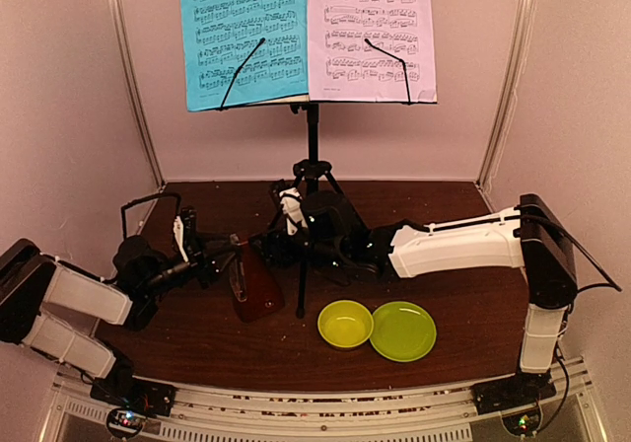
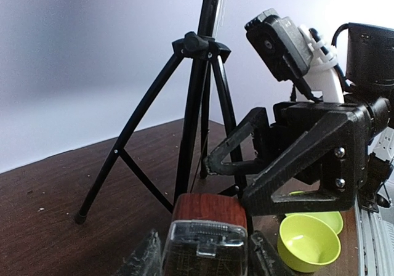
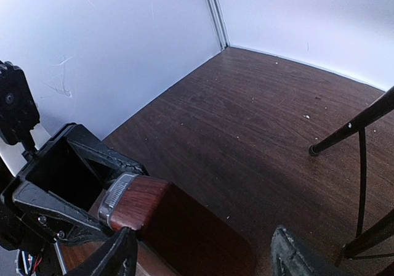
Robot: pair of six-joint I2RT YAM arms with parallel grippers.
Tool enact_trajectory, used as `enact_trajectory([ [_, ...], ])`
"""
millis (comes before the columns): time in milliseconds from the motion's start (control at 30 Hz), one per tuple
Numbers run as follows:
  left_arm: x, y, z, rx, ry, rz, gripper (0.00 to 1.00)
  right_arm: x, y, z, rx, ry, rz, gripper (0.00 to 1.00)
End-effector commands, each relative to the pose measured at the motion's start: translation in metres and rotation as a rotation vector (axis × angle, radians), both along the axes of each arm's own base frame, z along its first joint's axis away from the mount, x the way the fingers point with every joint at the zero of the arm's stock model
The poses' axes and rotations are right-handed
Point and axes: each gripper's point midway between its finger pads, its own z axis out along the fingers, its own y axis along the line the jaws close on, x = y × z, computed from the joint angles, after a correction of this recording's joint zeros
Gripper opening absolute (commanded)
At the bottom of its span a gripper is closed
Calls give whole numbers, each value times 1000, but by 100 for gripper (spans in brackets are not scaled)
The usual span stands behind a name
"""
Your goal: Set up the instrument practice props
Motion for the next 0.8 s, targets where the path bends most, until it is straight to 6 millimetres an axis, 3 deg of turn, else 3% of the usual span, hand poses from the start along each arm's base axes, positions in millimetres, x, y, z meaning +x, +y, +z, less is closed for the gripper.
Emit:
enact_trajectory([
  [0,-15,-5,35,-79,-122,-45,9,13,-16,-27,-73,23,-62,74],
  [167,-10,-6,32,-4,-146,55,6,11,-19,-13,-51,3,-61,75],
  [467,-11,-26,31,16,-161,53,5,9,-30,29,17,-49,-61,76],
  [533,-13,-34,27,21,-151,41,5,9,-32,34,26,-55,-60,77],
  [600,-10,-42,39,-3,-168,40,5,9,-33,39,33,-62,-59,77],
  [767,-4,-41,43,-20,-163,68,5,9,-30,42,41,-64,-48,78],
])
